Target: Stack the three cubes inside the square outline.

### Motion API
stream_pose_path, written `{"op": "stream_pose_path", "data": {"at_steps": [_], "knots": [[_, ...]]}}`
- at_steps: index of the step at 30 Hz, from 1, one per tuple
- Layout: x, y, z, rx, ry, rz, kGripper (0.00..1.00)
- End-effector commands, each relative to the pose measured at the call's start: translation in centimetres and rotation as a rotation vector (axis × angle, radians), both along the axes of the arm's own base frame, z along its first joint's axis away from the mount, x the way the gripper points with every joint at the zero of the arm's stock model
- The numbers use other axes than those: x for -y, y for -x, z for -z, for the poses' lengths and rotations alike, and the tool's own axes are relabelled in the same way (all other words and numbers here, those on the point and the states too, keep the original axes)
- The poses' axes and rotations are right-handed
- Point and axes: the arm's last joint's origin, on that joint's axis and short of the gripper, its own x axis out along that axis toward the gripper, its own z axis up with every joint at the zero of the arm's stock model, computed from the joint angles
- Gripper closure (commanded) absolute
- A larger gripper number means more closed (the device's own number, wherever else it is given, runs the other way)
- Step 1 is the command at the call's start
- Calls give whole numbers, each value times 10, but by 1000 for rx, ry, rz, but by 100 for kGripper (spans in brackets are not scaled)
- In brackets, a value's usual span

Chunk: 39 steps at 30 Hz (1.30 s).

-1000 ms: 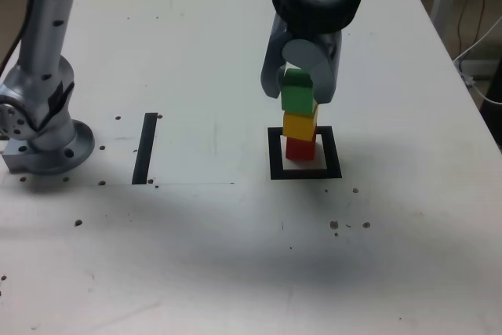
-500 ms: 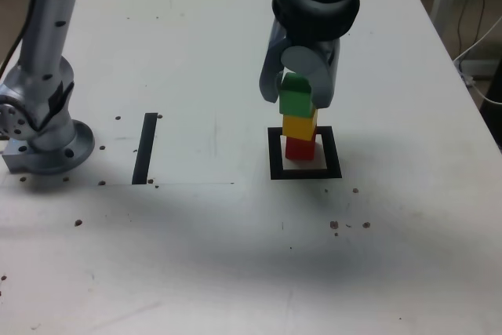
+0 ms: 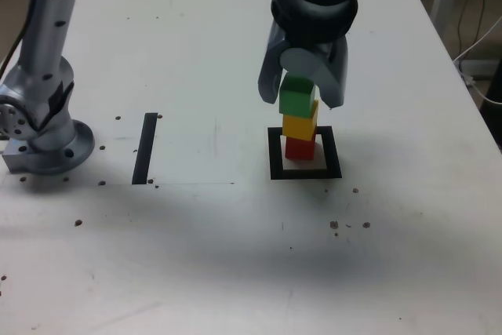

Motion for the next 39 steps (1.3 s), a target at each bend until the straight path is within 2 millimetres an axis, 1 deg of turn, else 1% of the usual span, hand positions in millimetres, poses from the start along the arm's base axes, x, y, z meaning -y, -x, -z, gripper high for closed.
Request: {"op": "stream_pose_path", "data": {"at_steps": [1,5,10,14,17,21,27,33,39], "knots": [[-2,8,-10,17,-5,1,1],[-6,24,-25,36,-19,2,1],[-12,56,-42,50,-27,-12,1],[-17,86,-47,45,-19,-41,1],[-20,109,-45,28,-10,-73,1],[-23,136,-31,-12,5,-121,1],[-25,168,2,-72,39,-188,0],[-24,179,31,-81,101,-214,0],[-23,186,49,-78,158,-226,0]]}}
